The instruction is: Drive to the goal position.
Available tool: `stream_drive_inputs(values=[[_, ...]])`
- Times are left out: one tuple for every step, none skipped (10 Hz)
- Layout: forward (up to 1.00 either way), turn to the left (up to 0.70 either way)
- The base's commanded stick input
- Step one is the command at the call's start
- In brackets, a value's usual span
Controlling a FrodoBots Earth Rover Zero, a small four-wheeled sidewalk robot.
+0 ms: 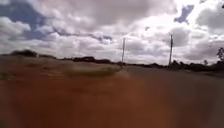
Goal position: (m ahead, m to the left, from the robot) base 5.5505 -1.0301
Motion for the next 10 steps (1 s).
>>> stream_drive_inputs(values=[[0.85, 0.0], [0.85, 0.0], [0.85, 0.0], [0.85, 0.0], [0.85, 0.0], [0.85, 0.0], [0.85, 0.0], [0.85, 0.0], [0.85, -0.23], [0.85, -0.24]])
